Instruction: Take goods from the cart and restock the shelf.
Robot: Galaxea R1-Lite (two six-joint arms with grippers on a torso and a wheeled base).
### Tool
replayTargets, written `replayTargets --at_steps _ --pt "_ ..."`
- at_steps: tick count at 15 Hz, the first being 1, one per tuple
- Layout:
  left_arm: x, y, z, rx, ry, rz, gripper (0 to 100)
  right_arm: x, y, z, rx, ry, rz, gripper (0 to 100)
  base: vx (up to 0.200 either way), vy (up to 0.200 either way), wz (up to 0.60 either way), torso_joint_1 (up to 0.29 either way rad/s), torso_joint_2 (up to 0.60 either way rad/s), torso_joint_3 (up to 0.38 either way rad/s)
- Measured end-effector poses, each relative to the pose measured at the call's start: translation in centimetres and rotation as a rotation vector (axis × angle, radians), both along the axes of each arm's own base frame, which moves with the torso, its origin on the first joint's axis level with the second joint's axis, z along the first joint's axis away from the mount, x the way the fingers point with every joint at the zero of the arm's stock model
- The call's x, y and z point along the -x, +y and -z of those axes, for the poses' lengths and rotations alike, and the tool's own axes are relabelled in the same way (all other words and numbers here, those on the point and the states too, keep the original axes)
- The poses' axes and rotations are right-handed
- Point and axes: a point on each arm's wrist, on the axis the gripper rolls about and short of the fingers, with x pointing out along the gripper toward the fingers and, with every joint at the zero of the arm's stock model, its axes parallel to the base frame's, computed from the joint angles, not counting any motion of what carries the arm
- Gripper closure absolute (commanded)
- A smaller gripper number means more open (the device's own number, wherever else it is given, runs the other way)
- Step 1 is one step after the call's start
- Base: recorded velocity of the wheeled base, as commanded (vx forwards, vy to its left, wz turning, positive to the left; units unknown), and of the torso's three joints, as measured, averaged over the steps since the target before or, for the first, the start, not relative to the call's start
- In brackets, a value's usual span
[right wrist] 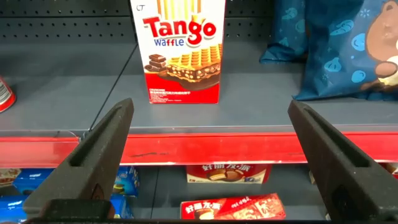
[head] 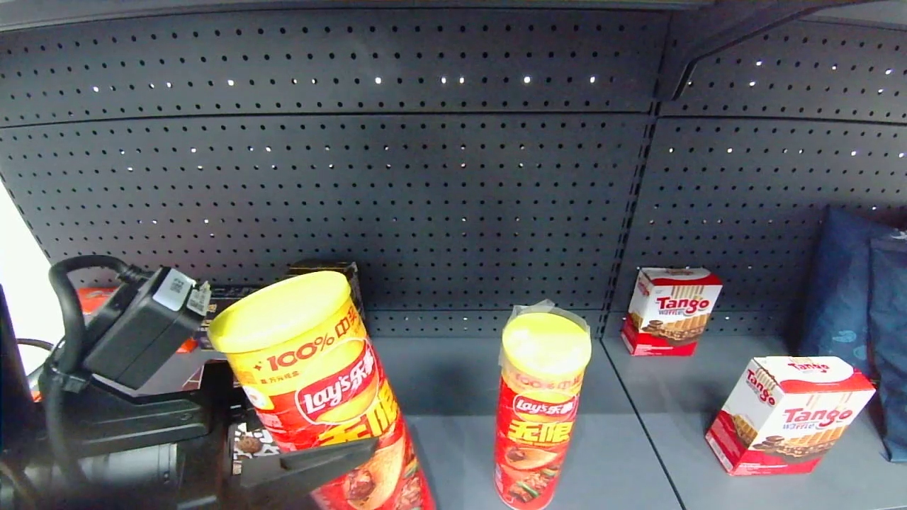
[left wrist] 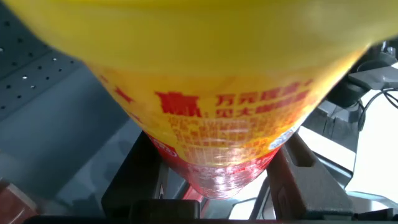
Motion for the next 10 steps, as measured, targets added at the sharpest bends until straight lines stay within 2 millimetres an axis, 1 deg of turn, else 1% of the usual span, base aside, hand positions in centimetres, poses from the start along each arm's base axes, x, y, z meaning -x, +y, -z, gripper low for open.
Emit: replayTargets --at_steps 3,6,10 --pt "-1.1 -0.5 0.3 -0.009 0.011 -0.005 100 0.0 0.0 0.0 0.000 0.000 0.001 0 0.000 0.000 0.00 0.000 0.00 0.000" --pt "-2.6 -1.1 0.3 -0.004 -0.067 -0.005 100 0.0 0.0 0.0 0.000 0.000 0.000 0 0.000 0.000 0.00 0.000 0.00 0.000" --pt "-5.1 -1.8 1.0 -0.077 -0.134 -0.002 100 0.0 0.0 0.0 0.000 0.000 0.001 0 0.000 0.000 0.00 0.000 0.00 0.000"
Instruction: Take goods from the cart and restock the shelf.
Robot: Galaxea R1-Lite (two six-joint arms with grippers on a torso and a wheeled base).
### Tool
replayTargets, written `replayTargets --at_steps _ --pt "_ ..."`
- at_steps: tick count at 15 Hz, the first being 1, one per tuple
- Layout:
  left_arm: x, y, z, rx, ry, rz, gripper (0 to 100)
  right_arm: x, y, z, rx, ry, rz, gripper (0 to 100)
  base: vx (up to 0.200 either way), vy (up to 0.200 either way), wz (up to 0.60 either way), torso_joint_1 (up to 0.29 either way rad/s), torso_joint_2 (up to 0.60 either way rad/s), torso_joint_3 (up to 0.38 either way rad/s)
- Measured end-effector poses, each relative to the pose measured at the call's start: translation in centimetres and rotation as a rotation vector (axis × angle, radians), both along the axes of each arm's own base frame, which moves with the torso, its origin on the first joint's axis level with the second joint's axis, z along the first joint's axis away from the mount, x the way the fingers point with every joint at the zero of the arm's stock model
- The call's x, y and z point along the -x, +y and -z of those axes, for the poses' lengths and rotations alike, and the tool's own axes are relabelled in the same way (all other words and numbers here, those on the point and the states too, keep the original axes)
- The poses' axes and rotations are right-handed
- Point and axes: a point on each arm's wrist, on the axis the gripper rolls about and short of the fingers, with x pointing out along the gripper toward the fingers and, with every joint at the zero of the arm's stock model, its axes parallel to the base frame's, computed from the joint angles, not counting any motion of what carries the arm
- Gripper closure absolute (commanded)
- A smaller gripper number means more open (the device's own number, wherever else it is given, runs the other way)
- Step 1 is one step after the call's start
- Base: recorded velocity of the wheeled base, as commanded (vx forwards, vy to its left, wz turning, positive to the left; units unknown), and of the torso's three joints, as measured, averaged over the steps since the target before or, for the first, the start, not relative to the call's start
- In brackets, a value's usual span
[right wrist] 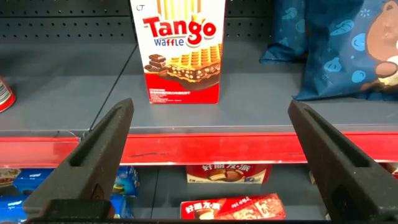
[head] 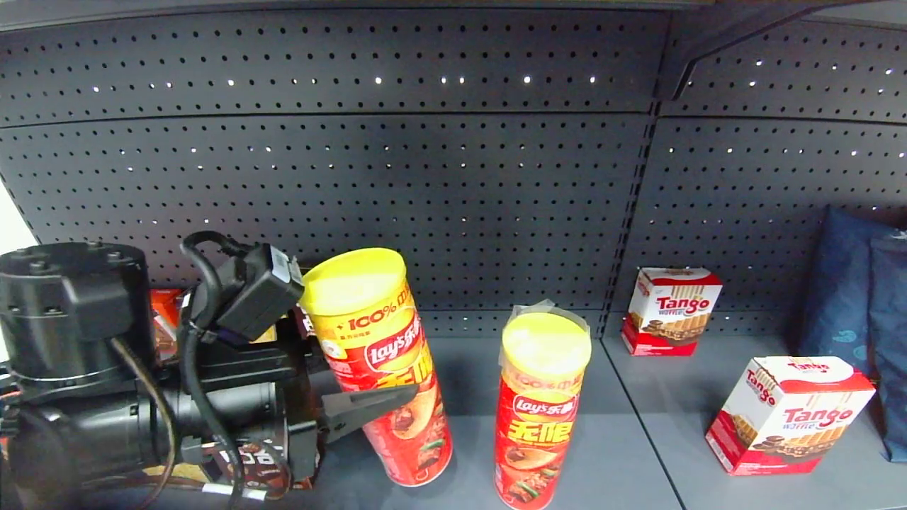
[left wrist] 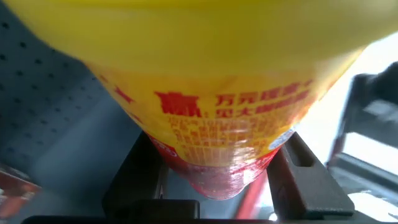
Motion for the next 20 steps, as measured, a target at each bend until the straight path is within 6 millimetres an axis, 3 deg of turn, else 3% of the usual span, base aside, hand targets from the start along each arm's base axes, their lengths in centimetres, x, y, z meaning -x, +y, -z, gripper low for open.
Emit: replayTargets --at_steps 12,20 --pt "-9.1 -3.5 -0.3 0.002 -0.038 0.044 100 0.0 0.0 0.0 0.000 0.000 0.000 0 0.000 0.000 0.00 0.000 0.00 0.000" --pt "-14.1 -4.3 1.8 -0.068 -0.149 0.136 100 0.0 0.0 0.0 0.000 0.000 0.000 0 0.000 0.000 0.00 0.000 0.00 0.000"
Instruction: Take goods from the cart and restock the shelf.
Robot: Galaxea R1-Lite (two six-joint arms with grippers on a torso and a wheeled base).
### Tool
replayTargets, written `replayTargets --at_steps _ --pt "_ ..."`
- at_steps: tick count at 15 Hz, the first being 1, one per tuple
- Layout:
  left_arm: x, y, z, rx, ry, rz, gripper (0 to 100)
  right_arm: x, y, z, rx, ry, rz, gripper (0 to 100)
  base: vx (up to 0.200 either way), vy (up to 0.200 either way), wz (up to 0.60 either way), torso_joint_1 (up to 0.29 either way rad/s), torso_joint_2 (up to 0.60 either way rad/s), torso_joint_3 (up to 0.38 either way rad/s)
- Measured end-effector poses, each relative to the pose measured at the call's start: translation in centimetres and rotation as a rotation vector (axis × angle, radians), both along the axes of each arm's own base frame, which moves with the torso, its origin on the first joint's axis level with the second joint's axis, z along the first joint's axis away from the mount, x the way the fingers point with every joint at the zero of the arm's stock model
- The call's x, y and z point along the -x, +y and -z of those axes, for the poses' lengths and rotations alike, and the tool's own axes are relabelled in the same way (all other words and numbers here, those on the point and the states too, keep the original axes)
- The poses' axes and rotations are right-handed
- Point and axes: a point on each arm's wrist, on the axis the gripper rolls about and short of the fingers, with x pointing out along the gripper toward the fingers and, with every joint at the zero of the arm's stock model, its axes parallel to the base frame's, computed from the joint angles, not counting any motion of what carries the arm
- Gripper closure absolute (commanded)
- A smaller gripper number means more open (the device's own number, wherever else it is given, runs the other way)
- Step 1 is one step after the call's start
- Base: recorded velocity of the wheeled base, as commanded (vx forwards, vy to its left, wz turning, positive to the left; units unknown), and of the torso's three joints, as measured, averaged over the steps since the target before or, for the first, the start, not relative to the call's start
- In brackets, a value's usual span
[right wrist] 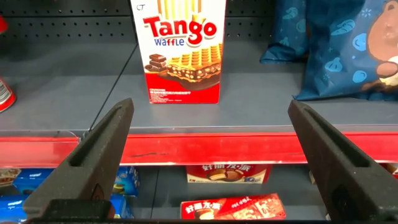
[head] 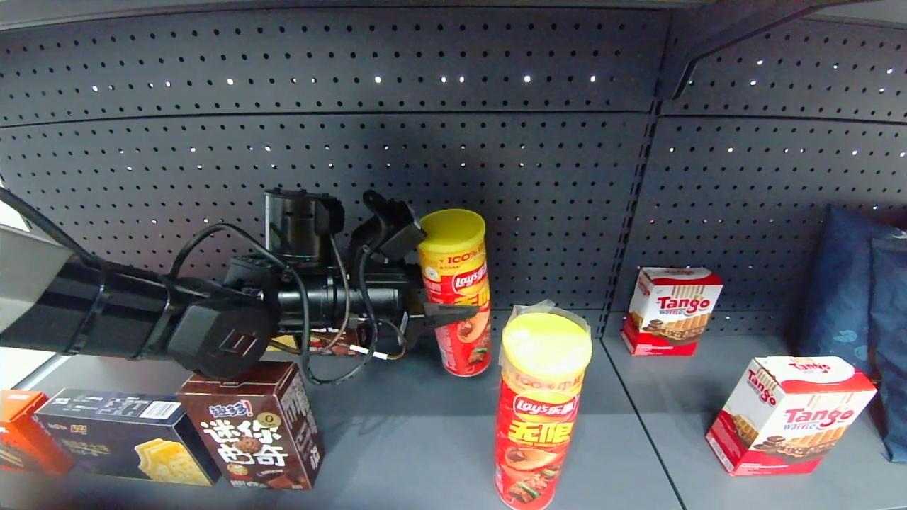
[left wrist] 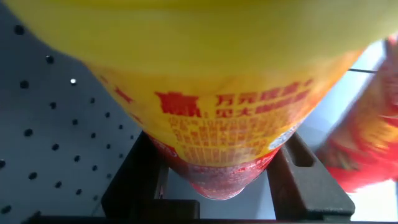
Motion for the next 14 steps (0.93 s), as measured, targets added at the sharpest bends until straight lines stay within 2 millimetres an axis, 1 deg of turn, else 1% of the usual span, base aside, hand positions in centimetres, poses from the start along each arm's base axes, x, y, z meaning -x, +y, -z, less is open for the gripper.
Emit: replayTargets --at_steps 2,4,9,14 --pt "-0.8 0.0 0.7 -0.023 0.052 -0.009 100 0.0 0.0 0.0 0.001 0.000 0.000 0 0.000 0.000 0.00 0.000 0.00 0.000" --pt "-1.4 0.2 0.9 -0.053 0.106 -0.012 100 0.0 0.0 0.0 0.000 0.000 0.000 0 0.000 0.000 0.00 0.000 0.00 0.000" --pt "-2.8 -0.3 0.0 -0.063 0.107 0.087 100 0.0 0.0 0.0 0.001 0.000 0.000 0 0.000 0.000 0.00 0.000 0.00 0.000" --pt "-3.7 -0.8 0.7 -0.068 0.091 0.114 100 0.0 0.0 0.0 0.000 0.000 0.000 0 0.000 0.000 0.00 0.000 0.00 0.000"
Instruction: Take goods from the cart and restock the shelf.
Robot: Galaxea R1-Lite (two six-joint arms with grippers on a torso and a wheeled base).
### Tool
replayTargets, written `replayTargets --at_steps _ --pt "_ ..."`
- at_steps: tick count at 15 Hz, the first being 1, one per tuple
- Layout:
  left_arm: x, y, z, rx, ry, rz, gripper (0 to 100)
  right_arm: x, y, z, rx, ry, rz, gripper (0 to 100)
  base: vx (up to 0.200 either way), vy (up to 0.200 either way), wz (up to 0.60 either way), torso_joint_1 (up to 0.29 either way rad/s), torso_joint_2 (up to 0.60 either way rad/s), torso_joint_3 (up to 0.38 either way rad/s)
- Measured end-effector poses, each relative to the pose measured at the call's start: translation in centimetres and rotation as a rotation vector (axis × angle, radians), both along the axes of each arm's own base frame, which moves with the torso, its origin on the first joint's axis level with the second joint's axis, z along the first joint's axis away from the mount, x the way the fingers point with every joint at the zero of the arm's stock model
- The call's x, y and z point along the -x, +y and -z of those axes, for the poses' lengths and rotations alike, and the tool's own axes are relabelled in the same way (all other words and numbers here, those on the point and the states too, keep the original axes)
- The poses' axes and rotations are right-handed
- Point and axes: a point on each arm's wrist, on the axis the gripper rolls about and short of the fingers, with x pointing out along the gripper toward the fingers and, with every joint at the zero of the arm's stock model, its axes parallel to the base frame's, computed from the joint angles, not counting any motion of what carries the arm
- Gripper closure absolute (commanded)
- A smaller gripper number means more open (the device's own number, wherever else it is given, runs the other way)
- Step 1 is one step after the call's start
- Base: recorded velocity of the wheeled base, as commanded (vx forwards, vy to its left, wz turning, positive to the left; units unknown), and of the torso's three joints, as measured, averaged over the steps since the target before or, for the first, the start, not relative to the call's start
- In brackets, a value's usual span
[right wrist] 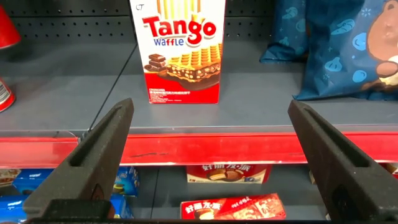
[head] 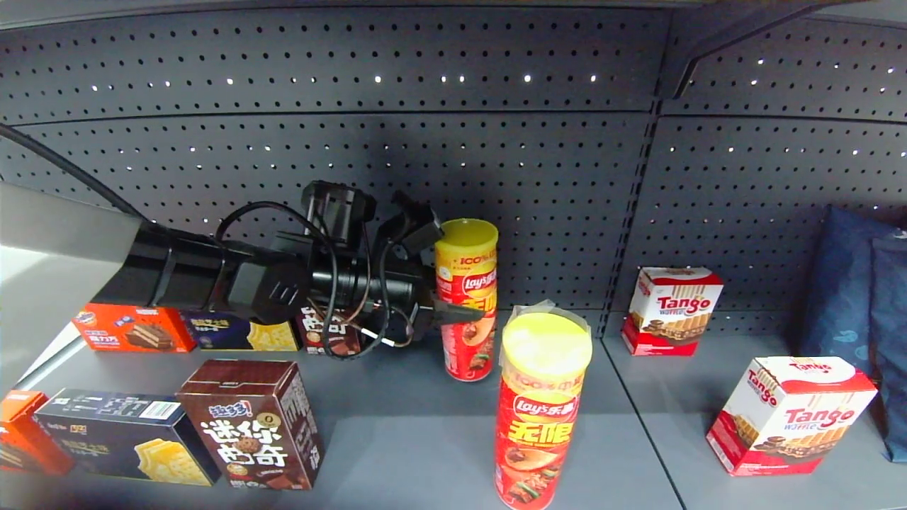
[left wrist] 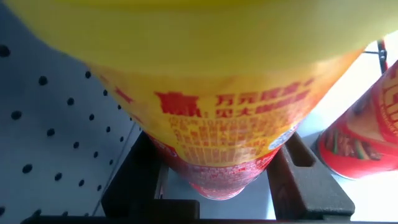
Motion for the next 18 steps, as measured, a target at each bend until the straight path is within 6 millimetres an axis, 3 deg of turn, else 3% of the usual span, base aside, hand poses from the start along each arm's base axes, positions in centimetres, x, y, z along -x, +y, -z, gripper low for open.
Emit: replayTargets --at_steps 18 --pt "-2.2 -0.8 3.0 -0.016 0.001 0.056 100 0.0 0.0 0.0 0.000 0.000 0.000 0 0.000 0.000 0.00 0.000 0.00 0.000"
